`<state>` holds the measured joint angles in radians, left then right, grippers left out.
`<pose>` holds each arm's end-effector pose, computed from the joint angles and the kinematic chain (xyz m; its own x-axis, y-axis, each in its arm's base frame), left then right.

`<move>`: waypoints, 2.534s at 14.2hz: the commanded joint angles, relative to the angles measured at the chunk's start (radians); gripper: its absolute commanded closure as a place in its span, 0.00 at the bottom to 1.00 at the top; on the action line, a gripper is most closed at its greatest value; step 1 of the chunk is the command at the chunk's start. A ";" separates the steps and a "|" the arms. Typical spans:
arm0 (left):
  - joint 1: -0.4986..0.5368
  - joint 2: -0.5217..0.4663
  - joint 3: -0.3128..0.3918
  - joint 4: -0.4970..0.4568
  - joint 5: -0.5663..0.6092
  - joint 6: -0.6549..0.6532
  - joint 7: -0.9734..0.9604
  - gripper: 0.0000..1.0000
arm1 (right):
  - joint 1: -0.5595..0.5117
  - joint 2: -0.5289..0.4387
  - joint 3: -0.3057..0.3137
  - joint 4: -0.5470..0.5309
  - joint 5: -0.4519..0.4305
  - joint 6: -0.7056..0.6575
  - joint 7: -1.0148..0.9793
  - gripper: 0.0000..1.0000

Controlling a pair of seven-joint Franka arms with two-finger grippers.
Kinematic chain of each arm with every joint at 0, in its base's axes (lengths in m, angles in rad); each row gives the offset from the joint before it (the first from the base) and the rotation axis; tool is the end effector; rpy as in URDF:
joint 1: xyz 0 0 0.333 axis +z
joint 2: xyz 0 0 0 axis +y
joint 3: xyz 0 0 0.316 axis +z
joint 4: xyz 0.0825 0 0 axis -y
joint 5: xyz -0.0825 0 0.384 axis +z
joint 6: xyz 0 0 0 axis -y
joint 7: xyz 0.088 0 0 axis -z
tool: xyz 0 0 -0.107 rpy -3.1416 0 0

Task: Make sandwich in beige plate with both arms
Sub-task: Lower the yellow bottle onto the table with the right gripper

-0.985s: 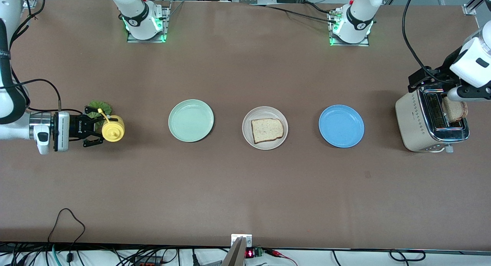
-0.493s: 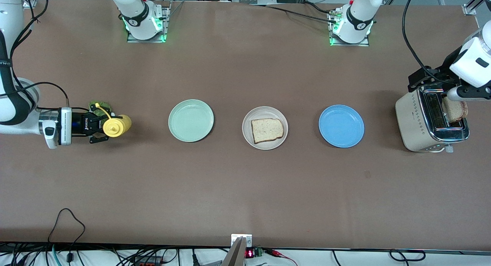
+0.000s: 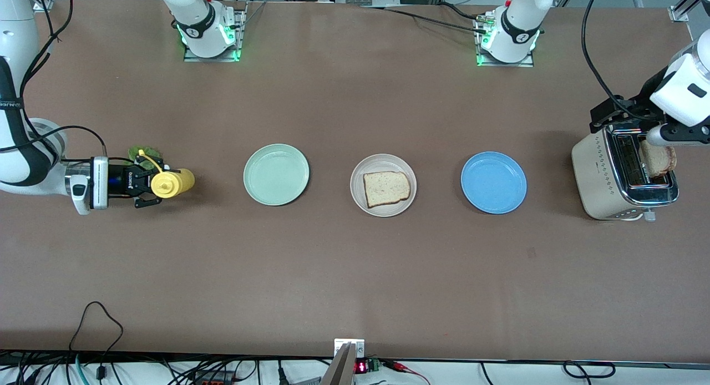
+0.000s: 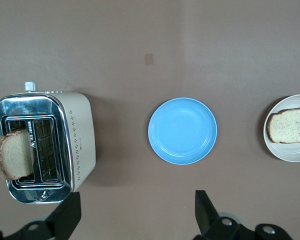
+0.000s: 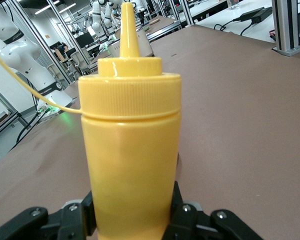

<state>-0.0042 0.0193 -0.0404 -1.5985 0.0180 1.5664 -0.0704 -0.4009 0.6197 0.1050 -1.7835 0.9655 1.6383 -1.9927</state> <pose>0.5580 -0.0228 0.6004 0.9984 0.0259 -0.0500 0.0249 -0.9995 -0.0208 0.5909 -0.0976 0.2118 0.4057 0.3855 0.8288 0.9093 -0.0782 -0.4087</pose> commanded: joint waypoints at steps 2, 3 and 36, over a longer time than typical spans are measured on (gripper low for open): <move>0.004 -0.027 -0.013 -0.015 -0.009 -0.008 0.006 0.00 | -0.013 -0.001 0.019 -0.011 0.027 -0.015 -0.017 1.00; 0.004 -0.025 -0.015 -0.015 -0.009 -0.009 0.006 0.00 | -0.015 -0.008 0.019 -0.039 0.029 -0.006 -0.020 0.99; 0.000 -0.025 -0.018 -0.012 -0.009 -0.016 0.004 0.00 | -0.049 -0.081 0.027 -0.361 0.110 0.215 -0.471 0.93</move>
<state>-0.0054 0.0164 -0.0557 -1.5985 0.0180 1.5601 -0.0704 -0.4182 0.5412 0.1202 -2.1349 1.0548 1.8705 -2.4189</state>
